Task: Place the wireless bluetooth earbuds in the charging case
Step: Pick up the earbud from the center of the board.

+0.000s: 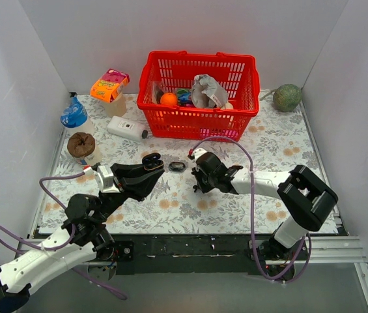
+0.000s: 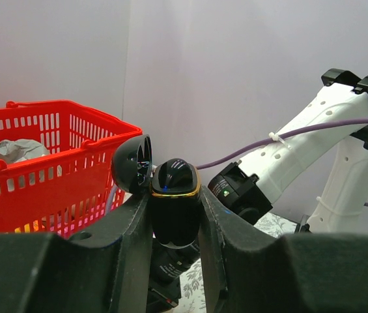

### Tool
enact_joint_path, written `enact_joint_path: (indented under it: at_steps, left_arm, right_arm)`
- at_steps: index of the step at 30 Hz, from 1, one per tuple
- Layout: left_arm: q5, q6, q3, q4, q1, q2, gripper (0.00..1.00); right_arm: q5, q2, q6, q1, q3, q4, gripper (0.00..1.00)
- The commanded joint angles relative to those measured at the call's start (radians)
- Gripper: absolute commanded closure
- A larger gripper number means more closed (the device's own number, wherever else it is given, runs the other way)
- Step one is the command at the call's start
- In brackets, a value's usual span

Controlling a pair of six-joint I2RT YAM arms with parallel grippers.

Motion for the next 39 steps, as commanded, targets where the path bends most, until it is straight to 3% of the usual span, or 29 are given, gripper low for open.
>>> enact_joint_path:
  at_steps: [1,8,16,19,39]
  left_arm:
    - [-0.011,0.018,0.0,-0.013,0.005,-0.012,1.0]
    - [-0.049,0.029,0.002,-0.025,0.003,-0.021,1.0]
    - [-0.051,0.034,0.0,-0.011,0.005,-0.015,1.0]
    - [-0.053,0.032,0.005,-0.014,0.005,-0.01,1.0]
    - [-0.05,0.017,-0.001,-0.016,0.005,-0.006,1.0]
  right_arm:
    - [-0.025,0.051,-0.026,-0.005,0.058,-0.024,0.84]
    - [0.073,-0.028,0.041,-0.043,0.073,-0.09,0.75]
    - [-0.078,-0.036,0.061,-0.049,0.176,-0.167,0.34]
    - [-0.097,0.003,0.08,-0.045,0.212,-0.191,0.29]
    - [0.018,0.149,0.164,0.007,0.3,-0.302,0.38]
